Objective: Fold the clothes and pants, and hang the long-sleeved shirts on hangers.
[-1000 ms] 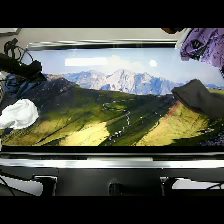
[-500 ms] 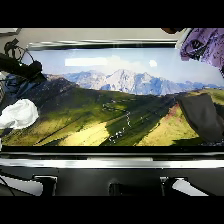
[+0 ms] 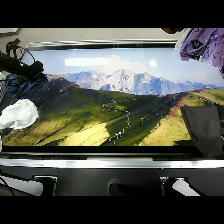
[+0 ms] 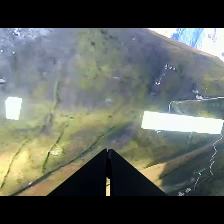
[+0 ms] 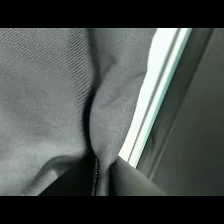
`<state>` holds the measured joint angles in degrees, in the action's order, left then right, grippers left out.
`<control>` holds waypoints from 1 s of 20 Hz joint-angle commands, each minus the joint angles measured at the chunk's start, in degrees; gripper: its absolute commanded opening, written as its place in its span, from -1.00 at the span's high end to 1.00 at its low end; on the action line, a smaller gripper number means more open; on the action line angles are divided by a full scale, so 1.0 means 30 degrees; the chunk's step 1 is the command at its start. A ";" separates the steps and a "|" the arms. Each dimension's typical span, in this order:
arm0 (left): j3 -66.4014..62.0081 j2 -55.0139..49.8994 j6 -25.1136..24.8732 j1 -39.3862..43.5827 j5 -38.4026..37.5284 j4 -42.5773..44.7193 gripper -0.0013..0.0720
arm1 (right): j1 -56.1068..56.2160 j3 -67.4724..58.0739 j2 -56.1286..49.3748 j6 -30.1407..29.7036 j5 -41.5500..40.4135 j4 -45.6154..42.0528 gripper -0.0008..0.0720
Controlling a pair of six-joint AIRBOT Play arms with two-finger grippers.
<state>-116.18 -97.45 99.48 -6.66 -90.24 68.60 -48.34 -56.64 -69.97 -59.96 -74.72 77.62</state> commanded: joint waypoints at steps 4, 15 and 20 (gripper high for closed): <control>0.0007 0.0007 -0.0007 0.0029 0.0007 0.0007 0.91 | -0.0015 0.0874 0.0109 0.0801 -0.0801 -0.0809 0.83; 0.0007 0.0007 -0.0707 0.0117 0.0240 0.0015 0.91 | 0.1362 -0.3242 0.0109 -0.7060 0.4430 0.5625 0.56; 0.0772 0.0918 -0.2922 0.1035 0.2543 0.1326 0.92 | 0.9865 -0.3752 0.0211 -1.0309 0.5654 0.7388 0.87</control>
<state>-115.33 -96.27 94.37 -4.95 -86.72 69.65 -31.14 -66.67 -69.52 -83.96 -61.56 94.48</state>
